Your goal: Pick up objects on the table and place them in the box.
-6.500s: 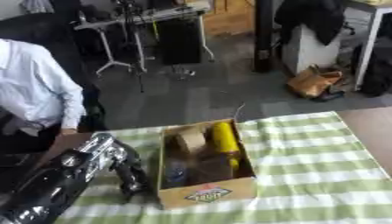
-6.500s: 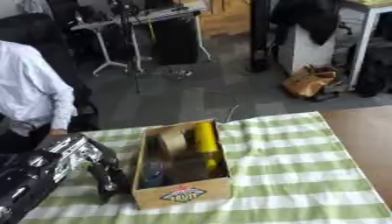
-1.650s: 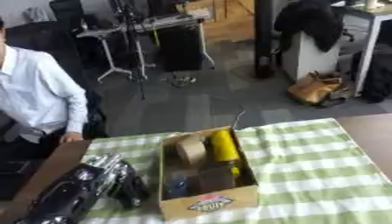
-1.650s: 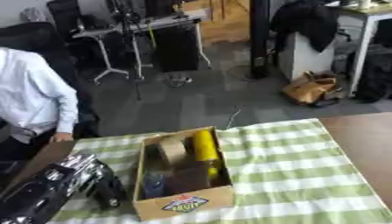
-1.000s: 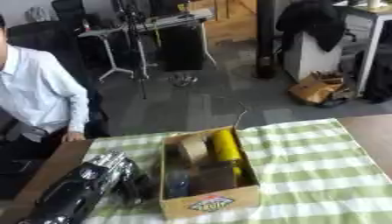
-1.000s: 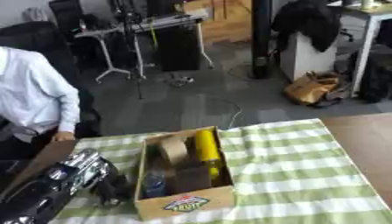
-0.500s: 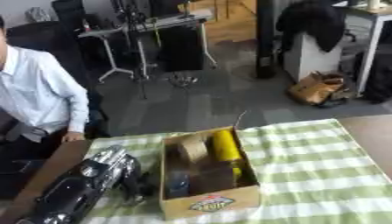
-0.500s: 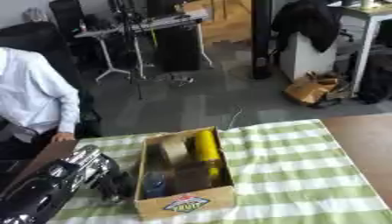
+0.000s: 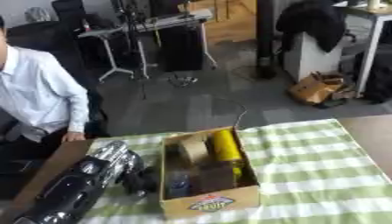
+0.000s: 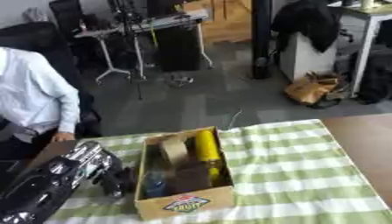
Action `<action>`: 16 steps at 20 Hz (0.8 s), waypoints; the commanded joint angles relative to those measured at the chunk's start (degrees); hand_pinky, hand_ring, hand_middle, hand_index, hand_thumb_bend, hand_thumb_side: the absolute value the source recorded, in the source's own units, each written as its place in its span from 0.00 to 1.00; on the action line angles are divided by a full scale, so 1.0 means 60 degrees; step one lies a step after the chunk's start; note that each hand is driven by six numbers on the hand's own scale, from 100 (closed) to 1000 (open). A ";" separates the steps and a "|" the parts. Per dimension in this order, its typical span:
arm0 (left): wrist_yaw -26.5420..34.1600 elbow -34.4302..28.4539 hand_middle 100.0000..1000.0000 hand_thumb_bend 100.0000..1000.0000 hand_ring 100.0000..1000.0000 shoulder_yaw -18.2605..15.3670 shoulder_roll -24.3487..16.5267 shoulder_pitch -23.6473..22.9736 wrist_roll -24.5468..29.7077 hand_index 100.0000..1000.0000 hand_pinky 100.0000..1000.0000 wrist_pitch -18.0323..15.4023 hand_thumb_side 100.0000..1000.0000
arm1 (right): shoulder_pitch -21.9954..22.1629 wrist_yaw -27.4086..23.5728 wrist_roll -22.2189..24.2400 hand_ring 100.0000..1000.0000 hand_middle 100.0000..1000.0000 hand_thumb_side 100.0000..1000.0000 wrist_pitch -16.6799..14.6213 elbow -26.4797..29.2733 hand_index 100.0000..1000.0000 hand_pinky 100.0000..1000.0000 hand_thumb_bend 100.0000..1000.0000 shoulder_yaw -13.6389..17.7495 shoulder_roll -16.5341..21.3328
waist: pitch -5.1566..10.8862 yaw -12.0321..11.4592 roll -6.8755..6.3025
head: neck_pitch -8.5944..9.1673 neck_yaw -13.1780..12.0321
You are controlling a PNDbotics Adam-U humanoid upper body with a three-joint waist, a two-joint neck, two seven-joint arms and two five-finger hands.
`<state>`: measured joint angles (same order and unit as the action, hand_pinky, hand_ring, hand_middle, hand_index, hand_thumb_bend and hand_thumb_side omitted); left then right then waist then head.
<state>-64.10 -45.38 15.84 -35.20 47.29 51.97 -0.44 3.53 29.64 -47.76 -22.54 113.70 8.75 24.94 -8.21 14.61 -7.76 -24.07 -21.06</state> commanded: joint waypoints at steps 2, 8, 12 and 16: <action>-0.0156 -0.0098 0.30 0.20 0.35 -0.0188 -0.0579 0.0310 0.0000 0.48 0.25 0.0216 0.63 | -0.0042 -0.0035 -0.0671 1.00 0.90 1.00 -0.0683 0.0149 0.87 0.90 0.00 0.0005 0.0135 | 0.0145 -0.0036 0.0083 | -0.0014 0.0026; -0.0320 -0.0166 0.30 0.19 0.35 -0.0236 -0.0798 0.0472 0.0000 0.48 0.25 0.0309 0.63 | 0.0000 -0.0039 -0.0657 1.00 0.90 1.00 -0.0672 0.0149 0.87 0.90 0.00 0.0014 0.0168 | 0.0202 -0.0155 0.0065 | -0.0044 0.0142; -0.0164 -0.0646 0.30 0.19 0.35 -0.0295 -0.1028 0.0635 0.0000 0.48 0.25 0.0444 0.63 | 0.0060 -0.0031 -0.0686 1.00 0.90 1.00 -0.0690 0.0149 0.87 0.90 0.00 0.0043 0.0214 | 0.0256 -0.0207 0.0060 | -0.0055 0.0202; -0.0050 -0.1147 0.30 0.19 0.35 -0.0235 -0.1220 0.0898 0.0000 0.48 0.25 0.0547 0.64 | 0.0099 -0.0041 -0.0691 1.00 0.90 1.00 -0.0685 0.0149 0.87 0.90 0.00 0.0043 0.0263 | 0.0330 -0.0273 0.0032 | -0.0095 0.0230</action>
<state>-64.68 -50.55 14.92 -39.53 51.07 51.99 2.47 4.14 29.64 -47.76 -22.55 113.70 8.78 24.97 -7.05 13.05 -7.84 -24.38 -19.86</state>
